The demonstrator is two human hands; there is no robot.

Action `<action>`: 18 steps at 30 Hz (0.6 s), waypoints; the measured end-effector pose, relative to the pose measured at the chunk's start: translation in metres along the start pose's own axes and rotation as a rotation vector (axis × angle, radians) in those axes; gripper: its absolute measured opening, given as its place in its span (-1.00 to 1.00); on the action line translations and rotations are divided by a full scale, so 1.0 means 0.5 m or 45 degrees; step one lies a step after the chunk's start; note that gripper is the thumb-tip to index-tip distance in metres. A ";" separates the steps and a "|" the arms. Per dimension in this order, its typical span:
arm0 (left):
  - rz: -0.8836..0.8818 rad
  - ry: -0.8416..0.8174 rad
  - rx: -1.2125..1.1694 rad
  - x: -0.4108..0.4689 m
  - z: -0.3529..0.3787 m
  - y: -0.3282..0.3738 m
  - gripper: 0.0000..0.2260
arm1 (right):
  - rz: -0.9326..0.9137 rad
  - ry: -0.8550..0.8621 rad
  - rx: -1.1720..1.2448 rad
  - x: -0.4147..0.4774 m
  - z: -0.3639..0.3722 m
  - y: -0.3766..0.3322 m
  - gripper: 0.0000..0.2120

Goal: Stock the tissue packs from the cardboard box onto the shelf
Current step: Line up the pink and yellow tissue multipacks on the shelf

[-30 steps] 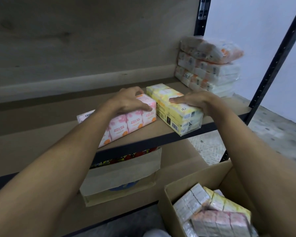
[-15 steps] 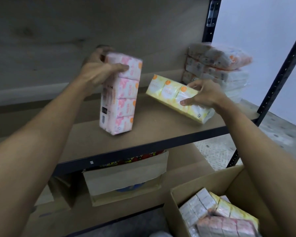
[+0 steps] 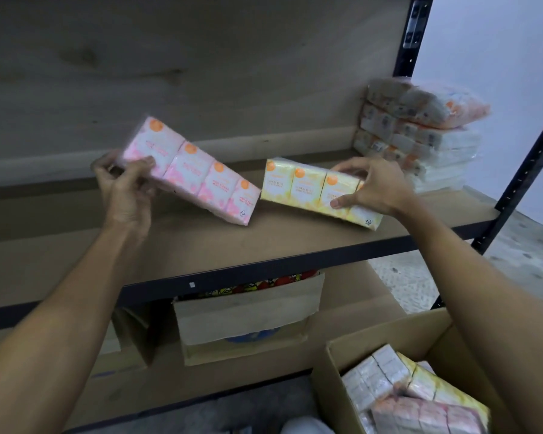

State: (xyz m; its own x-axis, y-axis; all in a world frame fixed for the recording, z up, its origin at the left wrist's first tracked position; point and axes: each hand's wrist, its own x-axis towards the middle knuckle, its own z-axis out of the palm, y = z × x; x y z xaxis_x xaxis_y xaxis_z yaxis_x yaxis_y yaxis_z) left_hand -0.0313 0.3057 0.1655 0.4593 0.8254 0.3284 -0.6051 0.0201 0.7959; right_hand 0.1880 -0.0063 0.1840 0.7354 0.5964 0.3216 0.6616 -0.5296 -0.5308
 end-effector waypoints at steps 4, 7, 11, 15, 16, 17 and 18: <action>-0.040 -0.074 0.194 -0.006 -0.077 -0.005 -0.57 | -0.045 -0.035 -0.031 0.001 0.017 -0.002 -0.42; -0.070 -0.212 0.373 -0.008 -0.127 -0.005 -0.41 | -0.078 -0.055 -0.062 -0.002 0.020 0.000 -0.41; -0.183 -0.298 0.639 -0.019 -0.160 0.014 -0.17 | -0.119 -0.096 -0.112 -0.004 0.021 0.005 -0.40; -0.131 -0.336 0.978 -0.030 -0.164 0.026 -0.18 | -0.134 -0.092 -0.186 -0.004 0.027 0.014 -0.37; -0.142 -0.342 1.027 -0.033 -0.163 0.029 -0.18 | -0.145 -0.089 -0.237 -0.007 0.028 0.015 -0.35; -0.166 -0.350 1.064 -0.035 -0.163 0.030 -0.18 | -0.159 -0.084 -0.312 -0.010 0.030 0.015 -0.34; -0.185 -0.360 1.093 -0.039 -0.163 0.031 -0.18 | -0.168 -0.081 -0.399 -0.015 0.031 0.014 -0.33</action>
State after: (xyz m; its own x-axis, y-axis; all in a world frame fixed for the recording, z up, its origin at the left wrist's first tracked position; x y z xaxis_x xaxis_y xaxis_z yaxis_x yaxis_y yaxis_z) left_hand -0.1025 0.3360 0.1301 0.7037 0.6763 0.2178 0.1102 -0.4066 0.9069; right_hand 0.1849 -0.0048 0.1657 0.6365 0.7034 0.3164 0.7705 -0.5990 -0.2182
